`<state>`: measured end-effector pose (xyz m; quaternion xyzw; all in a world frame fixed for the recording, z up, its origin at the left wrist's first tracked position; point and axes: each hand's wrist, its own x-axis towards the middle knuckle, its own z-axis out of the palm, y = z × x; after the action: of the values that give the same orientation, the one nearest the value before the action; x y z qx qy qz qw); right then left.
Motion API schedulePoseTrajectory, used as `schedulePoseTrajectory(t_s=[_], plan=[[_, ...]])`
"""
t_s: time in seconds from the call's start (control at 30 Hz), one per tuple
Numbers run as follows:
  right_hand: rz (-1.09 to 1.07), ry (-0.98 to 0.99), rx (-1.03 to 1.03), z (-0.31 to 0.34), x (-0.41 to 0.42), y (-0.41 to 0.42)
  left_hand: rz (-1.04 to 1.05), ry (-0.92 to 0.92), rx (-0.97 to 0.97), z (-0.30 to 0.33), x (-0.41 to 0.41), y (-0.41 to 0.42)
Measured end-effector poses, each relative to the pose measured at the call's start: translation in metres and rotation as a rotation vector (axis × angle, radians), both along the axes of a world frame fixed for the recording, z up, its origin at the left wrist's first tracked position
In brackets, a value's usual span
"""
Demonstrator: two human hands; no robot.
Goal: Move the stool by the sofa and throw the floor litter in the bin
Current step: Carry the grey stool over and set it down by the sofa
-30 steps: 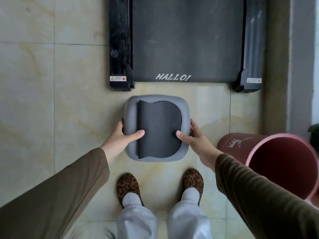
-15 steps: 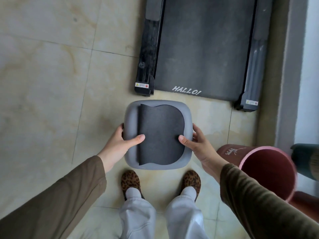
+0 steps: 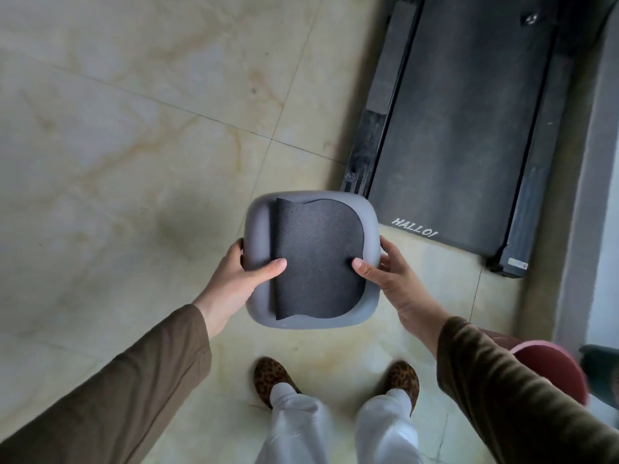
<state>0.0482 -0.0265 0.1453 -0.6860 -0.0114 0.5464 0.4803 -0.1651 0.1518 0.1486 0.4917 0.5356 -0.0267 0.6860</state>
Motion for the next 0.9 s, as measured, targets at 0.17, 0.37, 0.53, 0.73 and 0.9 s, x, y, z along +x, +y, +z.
schedulePoseTrajectory(t_s=[0.17,0.37,0.53,0.73,0.9], plan=[[0.027,-0.002,0.010,0.010,-0.016,0.056,0.055,0.017,0.022,0.012,-0.022,0.048],[0.087,-0.006,0.010,0.007,-0.021,0.124,0.133,0.012,0.007,0.014,-0.035,0.097],[0.166,0.032,-0.014,-0.003,-0.018,0.189,0.188,0.042,0.005,0.011,-0.043,0.148],[0.264,-0.020,-0.048,-0.006,-0.016,0.277,0.245,0.030,-0.014,0.006,-0.051,0.220],[0.275,-0.031,-0.053,-0.002,-0.028,0.345,0.292,0.020,-0.003,0.003,-0.065,0.279]])
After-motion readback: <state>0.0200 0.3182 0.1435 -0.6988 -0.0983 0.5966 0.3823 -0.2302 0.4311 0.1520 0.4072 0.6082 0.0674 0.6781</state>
